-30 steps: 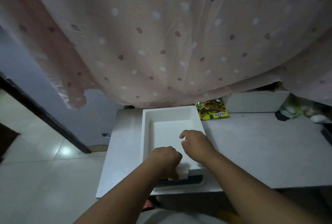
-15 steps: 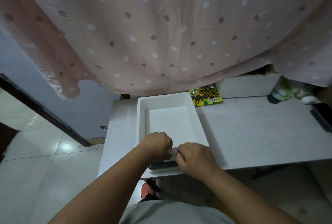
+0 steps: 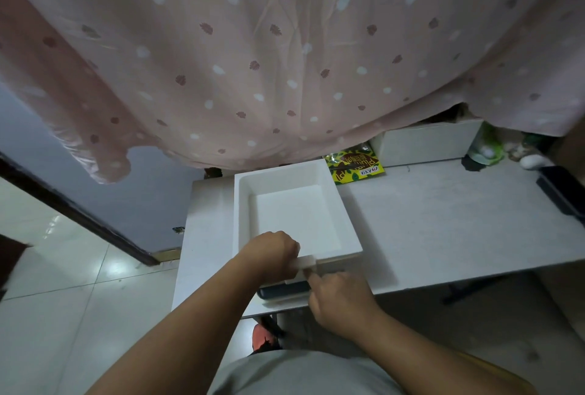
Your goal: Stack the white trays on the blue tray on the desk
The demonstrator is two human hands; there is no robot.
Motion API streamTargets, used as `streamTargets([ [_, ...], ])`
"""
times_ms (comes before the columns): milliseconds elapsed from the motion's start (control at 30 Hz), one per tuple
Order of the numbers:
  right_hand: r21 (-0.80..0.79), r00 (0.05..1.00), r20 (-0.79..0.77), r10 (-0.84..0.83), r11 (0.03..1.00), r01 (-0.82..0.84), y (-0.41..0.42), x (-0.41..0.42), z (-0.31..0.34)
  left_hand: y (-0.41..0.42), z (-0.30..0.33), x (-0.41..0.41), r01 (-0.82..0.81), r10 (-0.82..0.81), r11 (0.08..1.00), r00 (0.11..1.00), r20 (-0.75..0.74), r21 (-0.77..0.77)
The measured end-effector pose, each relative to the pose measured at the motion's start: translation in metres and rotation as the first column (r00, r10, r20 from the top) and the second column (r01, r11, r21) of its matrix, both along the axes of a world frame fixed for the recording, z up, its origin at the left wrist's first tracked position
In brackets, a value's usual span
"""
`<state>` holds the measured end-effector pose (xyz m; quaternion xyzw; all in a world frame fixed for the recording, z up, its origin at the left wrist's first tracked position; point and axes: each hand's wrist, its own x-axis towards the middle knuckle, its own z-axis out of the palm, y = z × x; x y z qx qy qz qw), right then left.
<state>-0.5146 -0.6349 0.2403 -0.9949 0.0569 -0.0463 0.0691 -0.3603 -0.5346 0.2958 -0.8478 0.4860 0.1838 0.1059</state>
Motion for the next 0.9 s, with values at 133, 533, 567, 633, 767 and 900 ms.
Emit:
streamTargets([
  [133,-0.038,0.994,-0.108,-0.012,0.999,0.008,0.006,0.001,0.009,0.000,0.000,0.003,-0.016,0.016,1.000,1.000,-0.019,-0.015],
  [533,-0.035,0.981,-0.193,-0.003,0.999,-0.004,0.006,0.003,0.019,-0.005,0.017,0.012,0.010,-0.012,0.999,0.999,-0.043,-0.052],
  [567,-0.026,0.986,-0.169,0.007,1.000,-0.011,0.006,0.002,0.021,-0.005,0.020,0.013,0.009,-0.012,0.999,0.999,-0.045,-0.052],
  [633,0.028,0.991,-0.137,0.013,1.000,-0.009,0.005,0.003,0.022,-0.007,0.030,0.018,-0.003,-0.001,0.997,0.998,-0.061,-0.072],
  [767,0.106,0.986,-0.166,-0.013,0.994,0.031,0.006,0.007,0.023,-0.011,0.070,0.031,-0.051,0.040,0.986,0.997,-0.073,-0.161],
  [900,0.122,0.985,-0.173,-0.019,0.992,0.040,0.007,0.010,0.022,-0.011,0.093,0.035,-0.087,0.075,0.986,0.993,-0.093,-0.144],
])
